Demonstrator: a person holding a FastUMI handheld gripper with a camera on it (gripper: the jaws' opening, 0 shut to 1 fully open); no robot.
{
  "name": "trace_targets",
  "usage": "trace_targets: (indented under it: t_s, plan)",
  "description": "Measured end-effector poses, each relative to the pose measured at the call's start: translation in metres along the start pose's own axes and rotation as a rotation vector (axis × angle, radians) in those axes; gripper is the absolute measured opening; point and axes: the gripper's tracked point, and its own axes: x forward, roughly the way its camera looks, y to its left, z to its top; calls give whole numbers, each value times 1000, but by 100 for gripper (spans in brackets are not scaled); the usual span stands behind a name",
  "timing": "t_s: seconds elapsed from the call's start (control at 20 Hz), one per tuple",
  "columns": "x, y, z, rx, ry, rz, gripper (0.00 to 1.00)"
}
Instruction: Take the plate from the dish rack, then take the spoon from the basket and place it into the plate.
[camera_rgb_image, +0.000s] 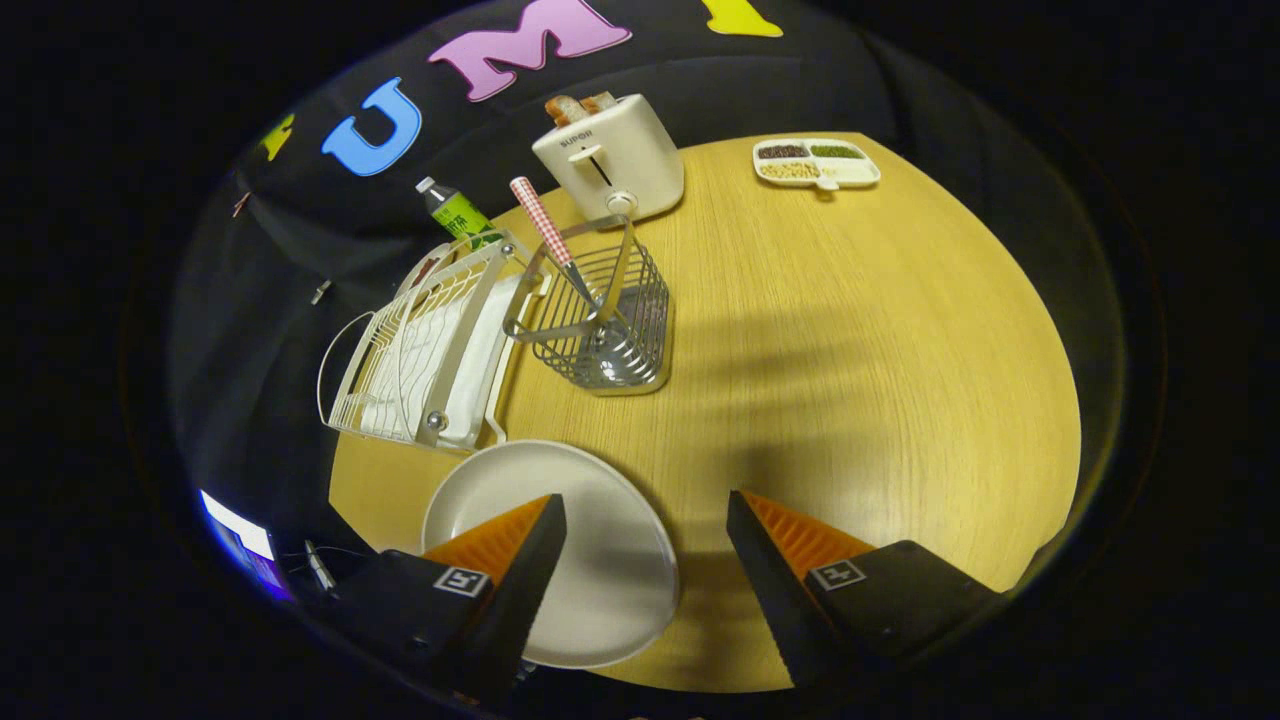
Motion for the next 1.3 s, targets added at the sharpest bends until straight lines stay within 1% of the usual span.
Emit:
trace_targets:
  t_s: [0.25, 0.35, 0.45, 0.7, 0.95, 1.1, 1.3]
  plan:
    - [-23, 16, 75, -145, -239, -16, 99]
    - [-29, 29, 97, -193, -296, -3, 99]
    - [-32, 45, 118, -209, -345, 28, 99]
    - [-23, 61, 169, -251, -411, 39, 99]
    - [2, 66, 210, -300, -441, 21, 99]
    - [23, 75, 218, -320, -420, 28, 98]
    - [55, 86, 207, -329, -359, 28, 99]
